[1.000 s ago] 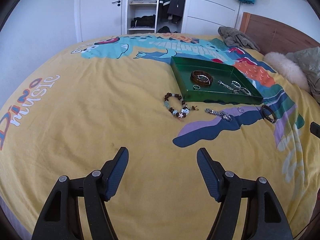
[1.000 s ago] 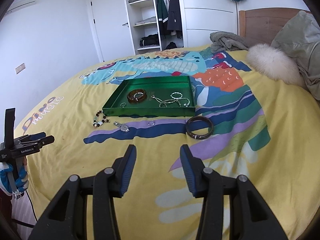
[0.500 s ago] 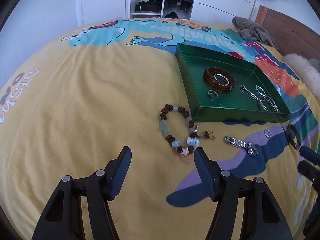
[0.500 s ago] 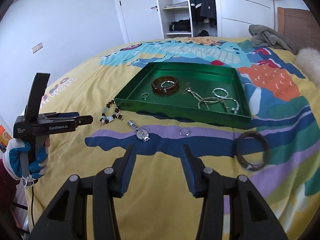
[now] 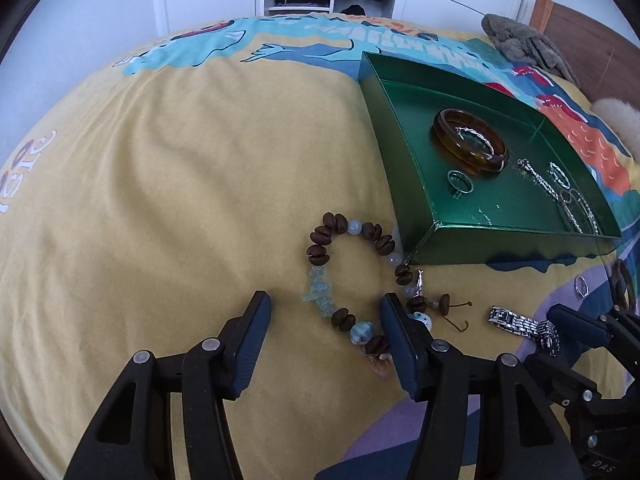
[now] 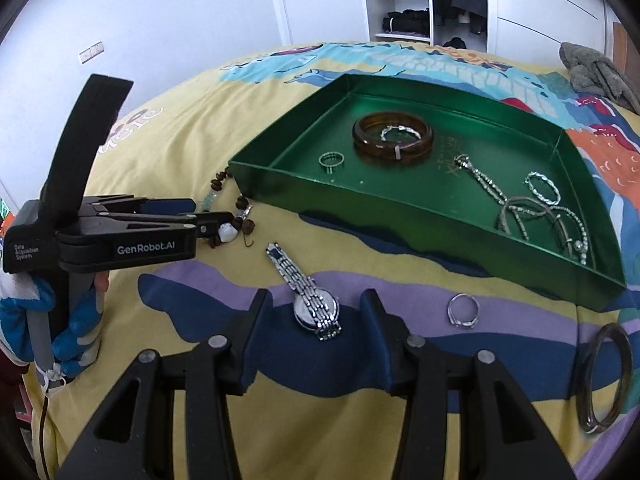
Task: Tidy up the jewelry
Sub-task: 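Grasp the beaded bracelet with the left tool while the right tool grasps the silver watch, then lift and carry the beaded bracelet and silver watch over the green tray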
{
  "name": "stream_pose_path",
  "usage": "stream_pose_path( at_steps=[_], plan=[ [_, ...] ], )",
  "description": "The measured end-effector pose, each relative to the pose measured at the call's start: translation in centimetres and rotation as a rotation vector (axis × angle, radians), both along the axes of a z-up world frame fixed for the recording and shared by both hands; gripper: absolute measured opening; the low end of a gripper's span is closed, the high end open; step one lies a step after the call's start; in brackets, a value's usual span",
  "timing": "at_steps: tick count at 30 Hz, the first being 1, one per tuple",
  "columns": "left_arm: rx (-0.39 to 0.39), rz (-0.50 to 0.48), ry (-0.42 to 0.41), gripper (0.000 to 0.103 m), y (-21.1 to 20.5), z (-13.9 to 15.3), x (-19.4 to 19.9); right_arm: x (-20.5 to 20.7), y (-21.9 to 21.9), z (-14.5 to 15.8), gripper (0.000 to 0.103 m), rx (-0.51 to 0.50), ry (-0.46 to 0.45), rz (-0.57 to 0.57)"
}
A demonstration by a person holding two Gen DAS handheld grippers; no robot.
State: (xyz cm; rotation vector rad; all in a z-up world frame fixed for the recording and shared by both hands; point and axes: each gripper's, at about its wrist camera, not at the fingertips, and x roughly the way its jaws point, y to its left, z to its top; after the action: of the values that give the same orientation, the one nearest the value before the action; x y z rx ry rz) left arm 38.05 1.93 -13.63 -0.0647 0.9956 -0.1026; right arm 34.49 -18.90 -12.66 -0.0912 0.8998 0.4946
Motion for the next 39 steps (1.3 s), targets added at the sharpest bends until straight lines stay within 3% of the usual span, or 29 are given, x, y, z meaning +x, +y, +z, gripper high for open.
stream_pose_path(
  at_steps=[5,7,9,13,14,24,39],
  plan=[
    [-0.020,0.005,-0.001,0.056,0.0,-0.1,0.7,0.2,0.0,-0.9,0.042,0.013,0.011,0.002],
    [-0.022,0.001,-0.011,0.054,0.0,-0.1,0.6,0.0,-0.2,-1.1,0.029,0.029,0.018,0.002],
    [-0.023,-0.006,-0.022,0.046,0.0,0.0,0.3,-0.3,-0.5,-1.0,0.022,0.046,0.021,0.001],
    [-0.050,-0.035,-0.023,0.014,-0.3,0.3,-0.4,-1.4,-0.6,-0.7,0.021,0.051,0.004,-0.005],
    [-0.056,-0.040,-0.022,0.011,-0.4,0.4,-0.7,-1.7,-0.8,-0.6,0.021,0.057,0.002,-0.010],
    [-0.106,-0.046,-0.044,0.011,-0.5,2.0,-5.0,-6.2,-3.0,1.6,0.021,0.115,-0.034,-0.068],
    [-0.133,-0.110,-0.161,0.011,-1.5,8.2,-14.2,-15.2,-5.6,7.3,0.021,0.157,-0.127,-0.124]
  ],
)
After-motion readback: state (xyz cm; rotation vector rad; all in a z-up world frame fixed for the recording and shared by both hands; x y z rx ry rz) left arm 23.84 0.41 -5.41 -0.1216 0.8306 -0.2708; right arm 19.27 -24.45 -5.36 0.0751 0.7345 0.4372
